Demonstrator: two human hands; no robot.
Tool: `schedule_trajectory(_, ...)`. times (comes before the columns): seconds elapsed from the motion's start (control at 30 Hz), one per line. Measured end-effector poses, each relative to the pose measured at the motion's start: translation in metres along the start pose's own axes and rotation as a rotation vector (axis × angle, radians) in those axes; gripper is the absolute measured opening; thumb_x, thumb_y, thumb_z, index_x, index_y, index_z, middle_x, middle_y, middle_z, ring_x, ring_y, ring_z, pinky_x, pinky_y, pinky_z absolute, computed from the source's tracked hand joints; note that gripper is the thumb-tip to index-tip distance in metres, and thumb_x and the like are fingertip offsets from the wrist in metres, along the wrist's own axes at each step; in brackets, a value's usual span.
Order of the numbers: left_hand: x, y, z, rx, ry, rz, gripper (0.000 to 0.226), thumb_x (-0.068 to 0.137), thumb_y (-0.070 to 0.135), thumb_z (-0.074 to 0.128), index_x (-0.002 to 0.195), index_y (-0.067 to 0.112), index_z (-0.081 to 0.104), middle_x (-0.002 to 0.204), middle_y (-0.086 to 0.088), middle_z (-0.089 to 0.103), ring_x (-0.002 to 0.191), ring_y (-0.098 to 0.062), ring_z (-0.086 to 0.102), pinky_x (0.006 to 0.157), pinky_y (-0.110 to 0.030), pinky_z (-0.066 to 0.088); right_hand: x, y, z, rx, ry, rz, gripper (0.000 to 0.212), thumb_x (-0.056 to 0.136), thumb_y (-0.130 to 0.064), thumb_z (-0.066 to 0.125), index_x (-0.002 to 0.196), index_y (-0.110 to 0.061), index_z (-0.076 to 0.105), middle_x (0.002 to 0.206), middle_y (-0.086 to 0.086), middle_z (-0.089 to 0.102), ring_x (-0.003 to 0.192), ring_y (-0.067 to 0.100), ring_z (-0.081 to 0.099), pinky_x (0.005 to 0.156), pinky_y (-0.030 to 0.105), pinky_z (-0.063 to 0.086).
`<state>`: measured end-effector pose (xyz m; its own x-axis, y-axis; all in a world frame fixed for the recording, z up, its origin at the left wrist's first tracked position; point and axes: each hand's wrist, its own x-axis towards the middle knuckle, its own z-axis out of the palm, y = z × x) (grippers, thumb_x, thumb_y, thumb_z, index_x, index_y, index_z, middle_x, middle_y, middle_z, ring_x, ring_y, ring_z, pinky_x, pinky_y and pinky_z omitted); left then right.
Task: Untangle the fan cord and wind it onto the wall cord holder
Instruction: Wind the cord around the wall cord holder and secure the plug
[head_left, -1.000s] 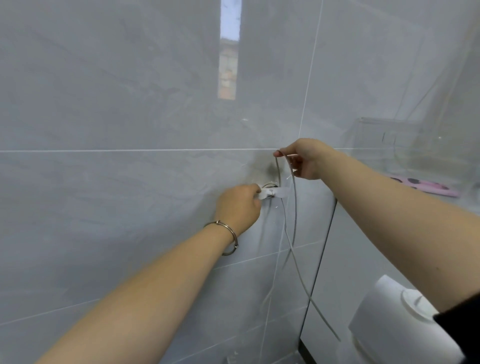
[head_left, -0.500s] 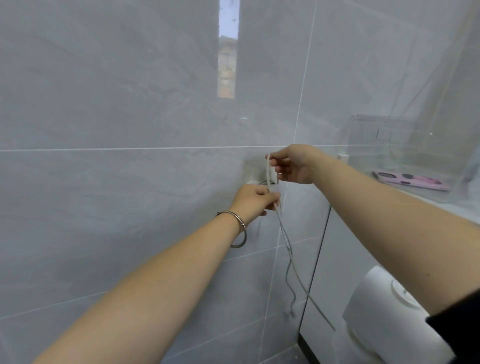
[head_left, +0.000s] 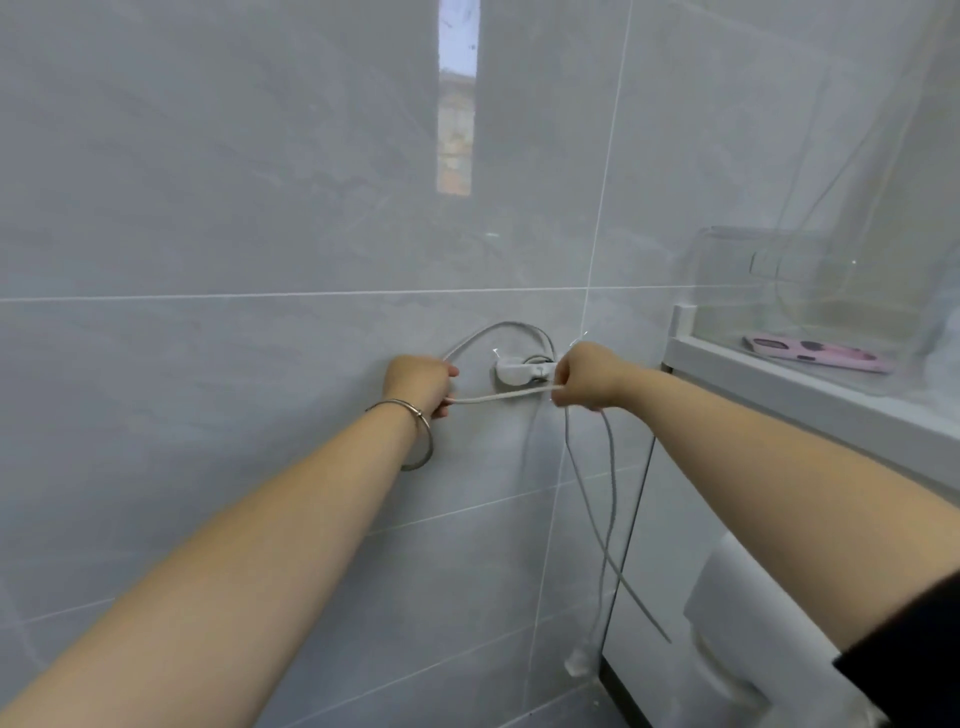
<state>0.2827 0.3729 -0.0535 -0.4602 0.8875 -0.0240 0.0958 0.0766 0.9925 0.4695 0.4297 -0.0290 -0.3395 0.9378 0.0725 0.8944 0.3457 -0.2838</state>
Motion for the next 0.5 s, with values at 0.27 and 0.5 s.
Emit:
schedule_trajectory(0.27,0.013,-0.007,-0.032,0.479,-0.069,0.018,0.022,0.087,0.004,0.049,0.07,0.009,0.063,0.022,0.004,0.042,0.017,-0.008,0.037,0.041,-0.017,0.036,-0.015,-0.054,-0.044,0.083,0.758,-0.007,0.022,0.078,-0.006,0.048,0.09,-0.003,0.065,0.09,0.015,0.068,0.086,0.038,0.06,0.072,0.038,0.052)
schedule_trajectory(0.5,0.007,-0.007,-0.044,0.346,-0.244,-0.152,0.026,0.092,0.004,0.048,0.068,0.006,0.056,0.039,-0.001,0.042,0.02,-0.006,0.038,0.029,-0.008,0.029,-0.041,-0.11,-0.073,-0.152,1.05,-0.393,0.022,0.089,-0.01,0.045,0.104,-0.007,0.06,0.078,0.014,0.065,0.075,0.038,0.057,0.06,0.037,0.04)
